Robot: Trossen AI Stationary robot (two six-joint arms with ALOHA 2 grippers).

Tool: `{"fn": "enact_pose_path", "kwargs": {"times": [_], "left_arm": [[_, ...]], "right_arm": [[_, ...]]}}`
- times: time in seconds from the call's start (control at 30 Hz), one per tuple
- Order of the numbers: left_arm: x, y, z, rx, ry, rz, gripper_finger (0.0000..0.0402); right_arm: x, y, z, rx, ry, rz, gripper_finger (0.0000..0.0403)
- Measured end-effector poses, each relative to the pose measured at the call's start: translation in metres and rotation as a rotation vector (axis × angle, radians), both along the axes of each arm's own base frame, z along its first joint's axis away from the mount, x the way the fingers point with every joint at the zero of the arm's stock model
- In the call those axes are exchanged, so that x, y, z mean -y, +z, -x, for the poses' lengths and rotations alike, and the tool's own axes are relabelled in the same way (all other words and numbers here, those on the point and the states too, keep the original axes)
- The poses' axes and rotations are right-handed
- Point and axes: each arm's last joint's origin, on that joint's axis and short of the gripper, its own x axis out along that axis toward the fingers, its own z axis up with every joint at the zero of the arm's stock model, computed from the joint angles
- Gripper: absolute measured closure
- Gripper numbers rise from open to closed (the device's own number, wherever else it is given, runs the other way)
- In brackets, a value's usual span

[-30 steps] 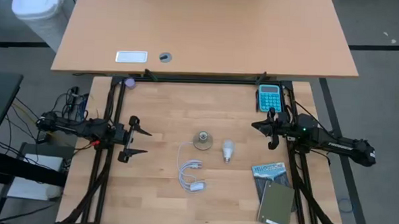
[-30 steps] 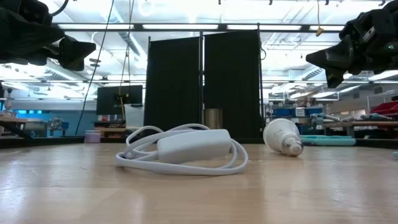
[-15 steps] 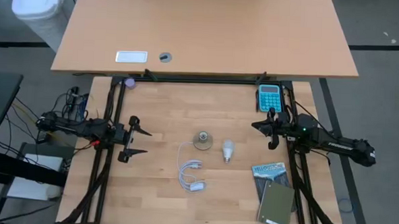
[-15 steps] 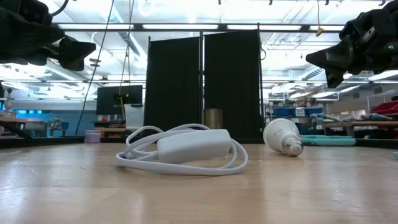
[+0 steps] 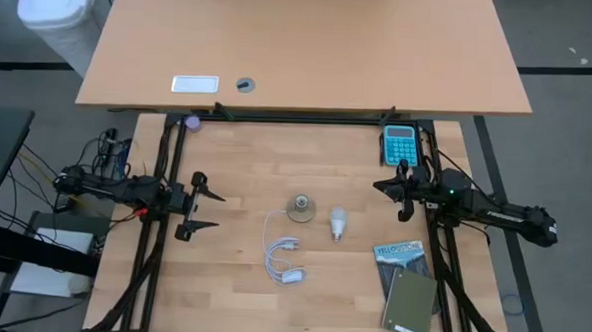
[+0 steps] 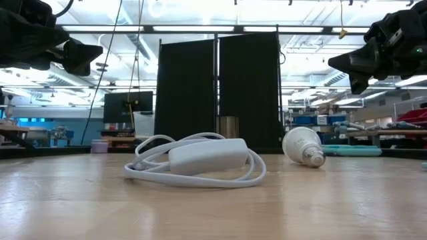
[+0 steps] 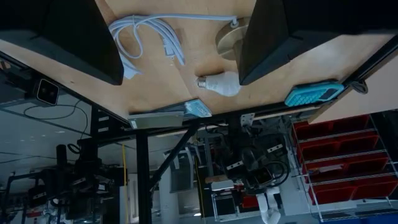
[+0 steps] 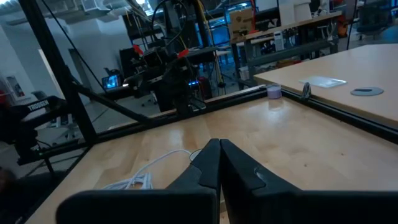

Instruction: Screw lightbulb

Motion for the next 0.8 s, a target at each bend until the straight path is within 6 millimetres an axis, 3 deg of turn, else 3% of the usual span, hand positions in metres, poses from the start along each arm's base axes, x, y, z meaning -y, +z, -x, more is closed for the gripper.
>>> {"fn": "enact_pose_path", "kwargs": {"times": [0.63,0.8], "left_arm": [[-0.0001,-0.0001,0.0,0.0,0.002,0.0,0.0076],[-0.0041,0.0031,-0.0003,0.03,0.14,0.014,0.0076]], "right_arm": [[0.0,0.0,0.0,0.0,0.0,0.0,0.0396],[0.0,0.0,0.0,0.0,-0.001,0.0,0.0398]]}}
